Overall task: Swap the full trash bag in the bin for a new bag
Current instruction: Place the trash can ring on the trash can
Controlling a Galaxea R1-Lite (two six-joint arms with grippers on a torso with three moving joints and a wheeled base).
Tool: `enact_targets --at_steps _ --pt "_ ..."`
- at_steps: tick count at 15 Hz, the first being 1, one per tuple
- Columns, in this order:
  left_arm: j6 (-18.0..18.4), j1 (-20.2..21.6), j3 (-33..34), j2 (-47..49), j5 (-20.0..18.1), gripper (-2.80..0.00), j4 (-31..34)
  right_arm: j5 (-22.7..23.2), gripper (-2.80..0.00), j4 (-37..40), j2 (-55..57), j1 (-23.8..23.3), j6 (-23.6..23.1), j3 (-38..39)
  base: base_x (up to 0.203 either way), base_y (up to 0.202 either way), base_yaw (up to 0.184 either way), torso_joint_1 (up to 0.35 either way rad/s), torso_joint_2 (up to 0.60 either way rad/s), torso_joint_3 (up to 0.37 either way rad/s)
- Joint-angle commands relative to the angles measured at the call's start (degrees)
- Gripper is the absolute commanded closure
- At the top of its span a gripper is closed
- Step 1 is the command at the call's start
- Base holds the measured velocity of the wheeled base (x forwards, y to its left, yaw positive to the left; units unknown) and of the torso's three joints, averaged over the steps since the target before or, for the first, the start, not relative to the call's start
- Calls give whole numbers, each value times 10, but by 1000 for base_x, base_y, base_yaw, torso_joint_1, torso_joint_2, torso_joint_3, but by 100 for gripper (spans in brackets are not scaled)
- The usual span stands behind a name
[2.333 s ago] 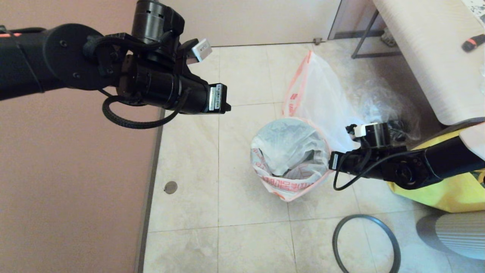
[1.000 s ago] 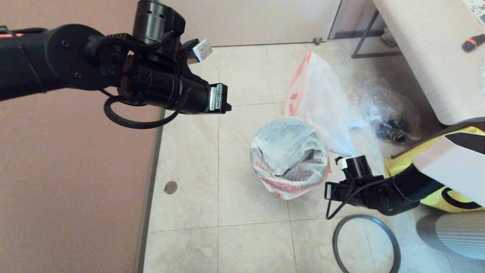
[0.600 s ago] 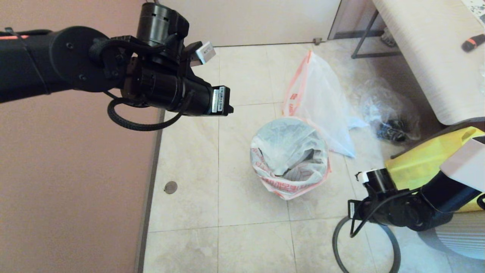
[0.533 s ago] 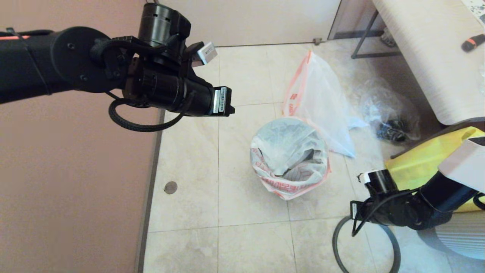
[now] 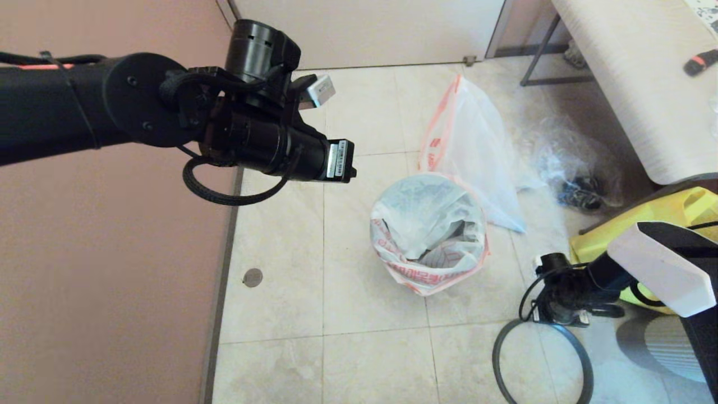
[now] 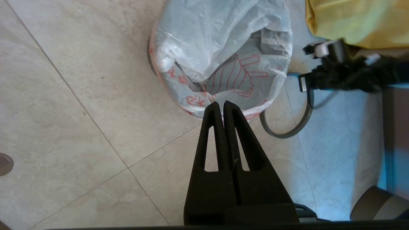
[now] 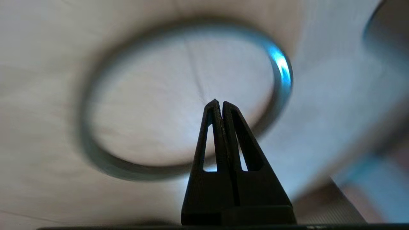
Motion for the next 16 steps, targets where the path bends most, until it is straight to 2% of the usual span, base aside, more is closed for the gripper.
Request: enact_targets --at_steps 1,3,5,8,9,10,11,12,14,15,16 --pt "0 -4 2 2 0 0 1 -3 0 64 64 -2 -1 -49 0 0 0 0 0 0" --pt "-1 -4 1 4 6 0 1 -6 0 88 66 19 7 -58 0 0 0 0 0 0" --pt "-1 -4 1 5 7 0 1 -21 0 83 75 19 7 -61 0 0 0 0 0 0" --pt "0 -4 2 5 7 0 0 -19 0 85 86 38 12 -113 0 0 0 0 0 0" --pt "0 -4 2 7 7 0 0 -17 0 90 87 50 46 -143 0 0 0 0 0 0" --pt "0 -4 1 9 7 0 0 -15 0 115 87 69 107 -164 0 0 0 0 0 0" --pt "0 -4 1 10 7 0 0 -10 0 171 86 80 146 -183 0 0 0 0 0 0" --pt "0 -4 1 11 7 0 0 -5 -280 225 93 87 170 -206 0 0 0 0 0 0" --pt "0 -4 1 11 7 0 0 2 -280 266 115 78 193 -263 0 0 0 0 0 0" --pt "0 -5 2 11 7 0 0 22 -280 300 119 74 216 -288 0 0 0 0 0 0" --pt "0 -5 2 11 7 0 0 78 -280 313 120 72 234 -295 0 0 0 0 0 0"
